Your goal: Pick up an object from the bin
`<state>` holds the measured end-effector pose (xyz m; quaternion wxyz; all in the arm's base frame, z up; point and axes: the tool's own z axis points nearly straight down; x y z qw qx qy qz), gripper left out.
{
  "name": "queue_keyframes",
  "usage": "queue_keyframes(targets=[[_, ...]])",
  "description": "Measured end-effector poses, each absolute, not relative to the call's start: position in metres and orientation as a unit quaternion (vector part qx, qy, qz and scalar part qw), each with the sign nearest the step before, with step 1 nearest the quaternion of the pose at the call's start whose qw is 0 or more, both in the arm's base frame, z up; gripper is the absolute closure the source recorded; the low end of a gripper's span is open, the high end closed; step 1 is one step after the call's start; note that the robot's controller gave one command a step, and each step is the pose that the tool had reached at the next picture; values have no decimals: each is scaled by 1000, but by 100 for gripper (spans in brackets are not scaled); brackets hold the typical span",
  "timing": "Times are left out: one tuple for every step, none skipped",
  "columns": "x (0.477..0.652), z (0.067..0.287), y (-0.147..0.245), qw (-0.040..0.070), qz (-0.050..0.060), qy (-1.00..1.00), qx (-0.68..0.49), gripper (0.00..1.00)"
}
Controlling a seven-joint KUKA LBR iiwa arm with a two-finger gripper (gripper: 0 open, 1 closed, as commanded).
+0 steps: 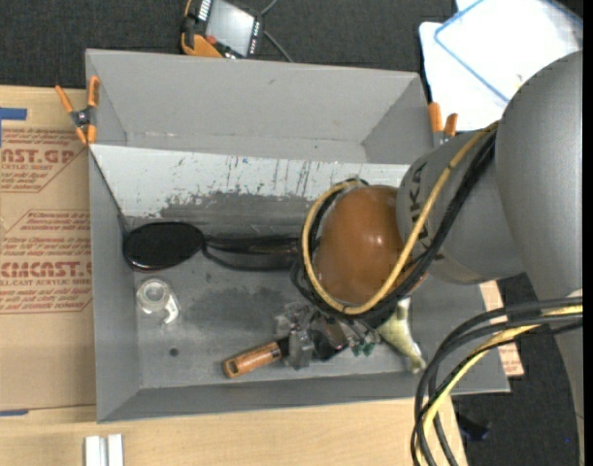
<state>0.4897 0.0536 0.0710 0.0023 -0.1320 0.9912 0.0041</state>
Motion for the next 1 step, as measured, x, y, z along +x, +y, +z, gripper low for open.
queue_keyframes(targets=[[488, 71, 43, 2, 4, 985, -171, 100]])
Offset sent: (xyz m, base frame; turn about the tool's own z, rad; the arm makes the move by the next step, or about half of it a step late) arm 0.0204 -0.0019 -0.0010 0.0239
